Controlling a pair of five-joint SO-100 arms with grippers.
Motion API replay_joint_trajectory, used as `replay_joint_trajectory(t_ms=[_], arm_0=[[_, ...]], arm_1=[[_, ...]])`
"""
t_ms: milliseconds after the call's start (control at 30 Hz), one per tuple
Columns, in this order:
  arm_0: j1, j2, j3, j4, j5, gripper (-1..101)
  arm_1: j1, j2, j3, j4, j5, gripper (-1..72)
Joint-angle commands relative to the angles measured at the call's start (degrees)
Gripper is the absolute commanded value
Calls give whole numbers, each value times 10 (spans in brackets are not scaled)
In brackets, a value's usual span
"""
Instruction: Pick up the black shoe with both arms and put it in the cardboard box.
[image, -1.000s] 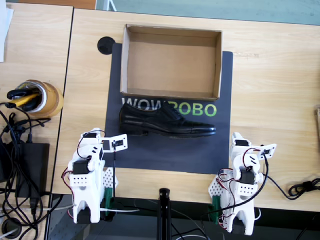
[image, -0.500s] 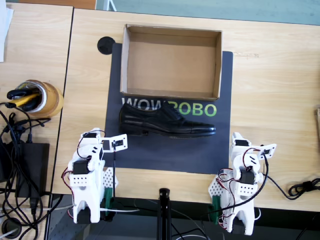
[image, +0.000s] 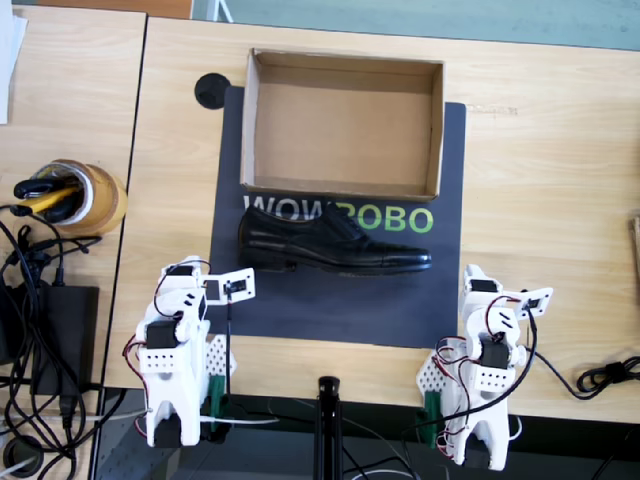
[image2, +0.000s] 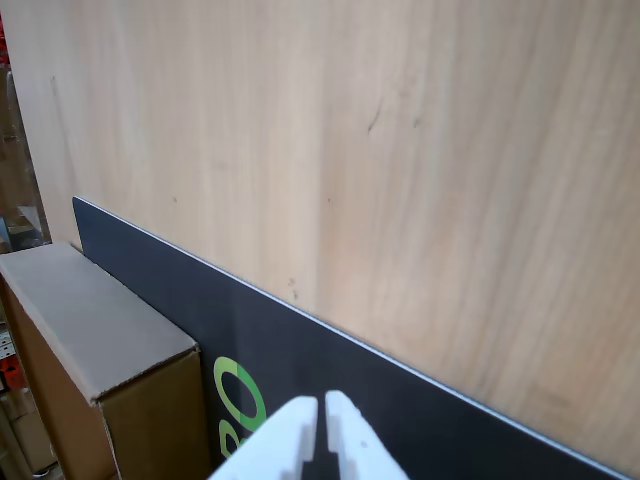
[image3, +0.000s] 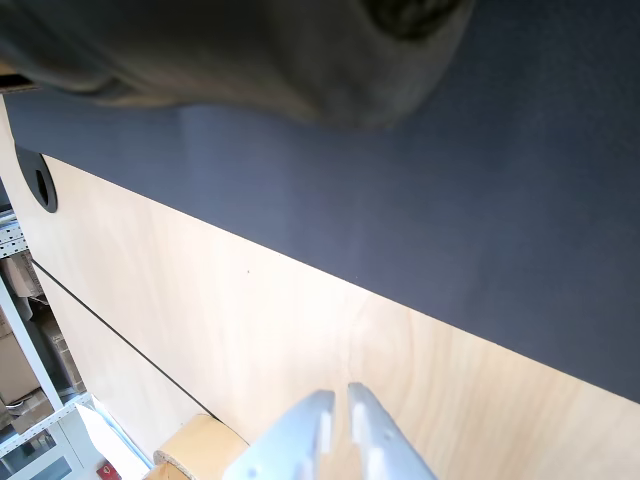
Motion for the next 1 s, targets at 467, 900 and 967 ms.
replay_joint_trajectory(t_ms=[467,900,967], arm_0=[[-4,10,7,1,10,0],[-4,10,7,1,11,1],[-4,10,7,1,11,0]], arm_1=[[3,26,9,0,-6,0],[3,26,9,0,-7,-1],[3,26,9,0,-7,-1]])
